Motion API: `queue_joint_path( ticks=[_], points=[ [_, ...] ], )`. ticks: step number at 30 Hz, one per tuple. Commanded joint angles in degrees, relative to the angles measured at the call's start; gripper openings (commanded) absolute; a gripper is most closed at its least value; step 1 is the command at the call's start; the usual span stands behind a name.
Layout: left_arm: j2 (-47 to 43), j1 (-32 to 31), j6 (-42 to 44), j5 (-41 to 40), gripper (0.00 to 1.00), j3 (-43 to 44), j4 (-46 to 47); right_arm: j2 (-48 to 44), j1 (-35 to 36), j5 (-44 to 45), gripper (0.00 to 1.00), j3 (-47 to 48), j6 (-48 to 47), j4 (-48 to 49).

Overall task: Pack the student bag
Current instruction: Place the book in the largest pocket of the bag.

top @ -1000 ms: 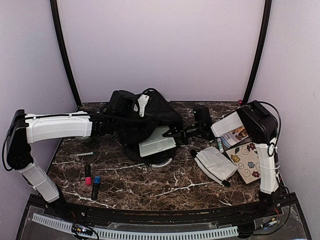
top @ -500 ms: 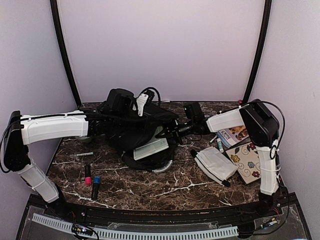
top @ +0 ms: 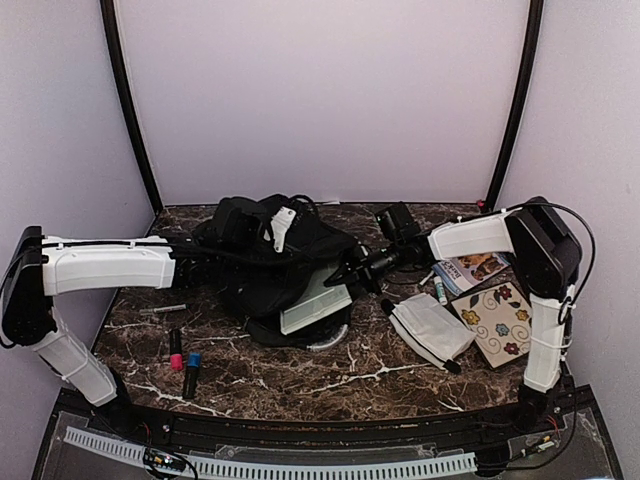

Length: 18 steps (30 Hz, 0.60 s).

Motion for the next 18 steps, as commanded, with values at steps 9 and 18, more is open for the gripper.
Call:
queue_joint_path(
  ticks=[9,18],
  points=[
    [-2.95,-0.16,-2.73,0.13,0.00,-6.40,7.22,-8.32,-0.24,-1.89,0.00,-4.85,0.08,-6.73],
    [-3.50,-0.16,-2.94,0.59,0.00,-5.26,7.43,-3.07,-0.14,-1.89,0.00,-4.06,0.08,-3.70]
  ],
)
